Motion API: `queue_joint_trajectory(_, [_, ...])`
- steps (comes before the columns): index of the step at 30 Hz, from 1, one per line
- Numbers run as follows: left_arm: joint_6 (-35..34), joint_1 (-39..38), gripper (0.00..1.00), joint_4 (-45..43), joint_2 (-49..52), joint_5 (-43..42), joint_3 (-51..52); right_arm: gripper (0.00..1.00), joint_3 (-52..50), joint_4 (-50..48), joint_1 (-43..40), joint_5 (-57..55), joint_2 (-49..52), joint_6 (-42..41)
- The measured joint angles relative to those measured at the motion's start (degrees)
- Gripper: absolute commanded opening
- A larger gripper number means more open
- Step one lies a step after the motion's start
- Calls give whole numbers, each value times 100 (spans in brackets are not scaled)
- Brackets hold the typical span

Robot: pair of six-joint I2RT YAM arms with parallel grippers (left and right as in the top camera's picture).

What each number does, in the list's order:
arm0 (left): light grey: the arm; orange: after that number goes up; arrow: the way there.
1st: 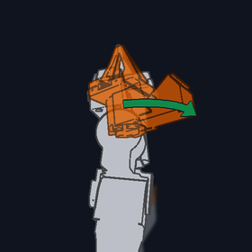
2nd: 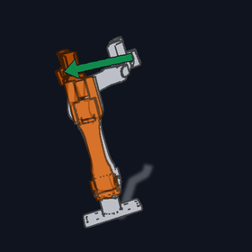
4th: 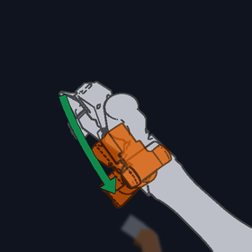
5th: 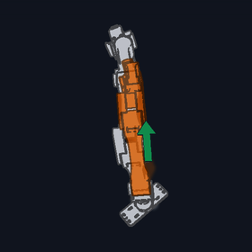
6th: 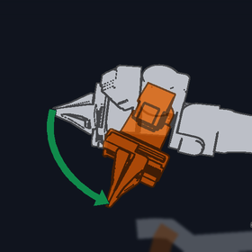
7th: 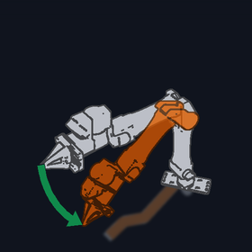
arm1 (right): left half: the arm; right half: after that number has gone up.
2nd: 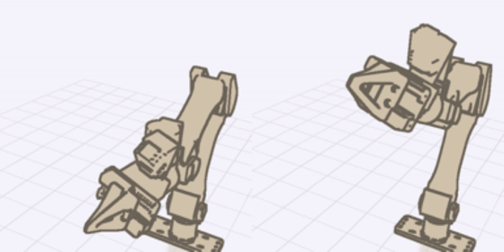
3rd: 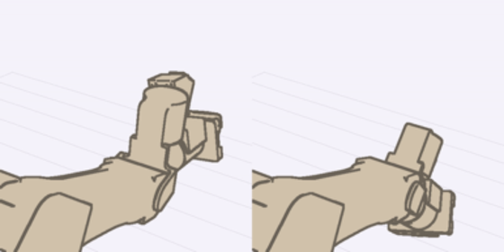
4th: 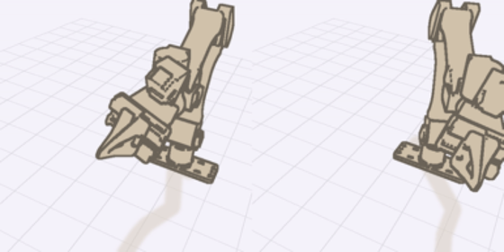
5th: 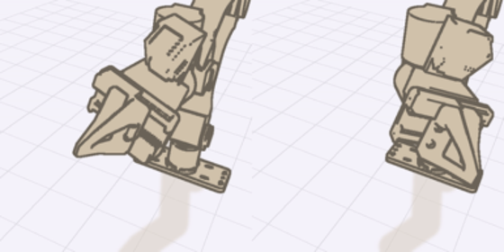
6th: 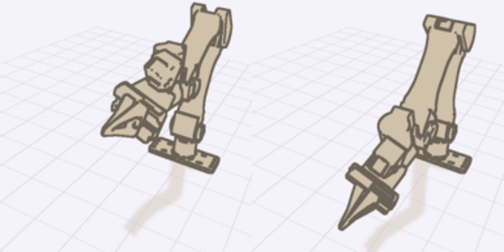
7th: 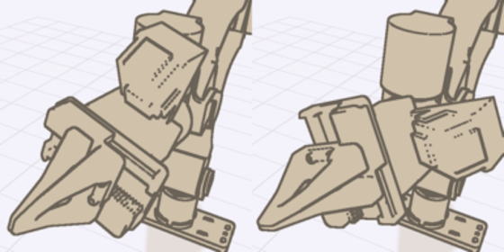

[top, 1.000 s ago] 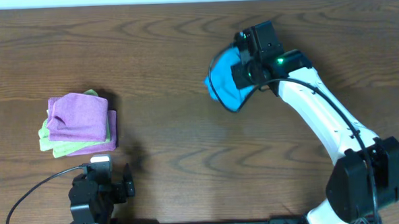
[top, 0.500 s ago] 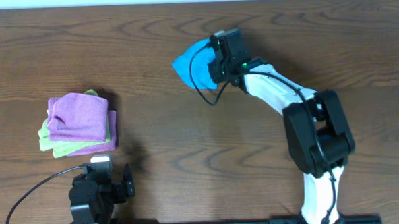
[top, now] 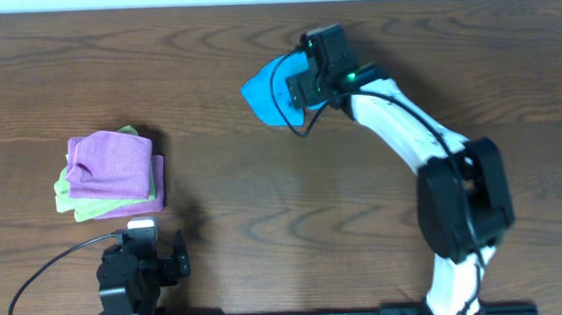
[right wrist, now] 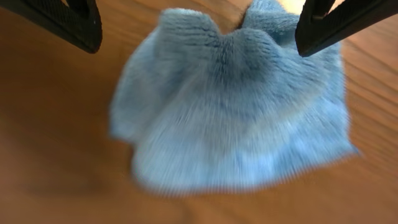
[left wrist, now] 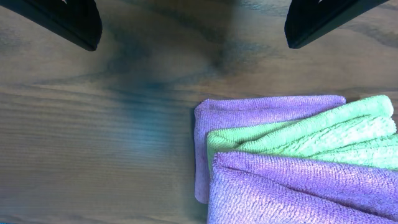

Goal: Fold the cloth
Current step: 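Carry the blue cloth with the right gripper toward the table center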

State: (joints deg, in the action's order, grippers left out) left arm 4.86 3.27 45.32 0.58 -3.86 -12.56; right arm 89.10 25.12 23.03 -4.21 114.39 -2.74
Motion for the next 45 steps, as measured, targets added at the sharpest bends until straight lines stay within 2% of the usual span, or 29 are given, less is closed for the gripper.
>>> queue_joint_trajectory(5, [2,0,95,0,0,0,0,99,181,-299,-179,-140,-715,2])
queue_joint_trajectory(8, [2,0,95,0,0,0,0,97,260,-452,-376,-151,-772,4])
queue_joint_trajectory(14, [2,0,95,-2,0,0,0,90,260,-1075,-734,232,-284,-4])
queue_joint_trajectory(26, [-17,0,95,-7,0,120,0,92,1169,-1130,-807,1327,1281,-715])
queue_joint_trajectory(40, [-59,0,95,-9,0,236,0,89,1587,-1187,-785,2072,2199,-1657])
queue_joint_trajectory(45, [-483,0,95,-39,0,20,20,83,1596,-1067,-774,2070,2203,-1727])
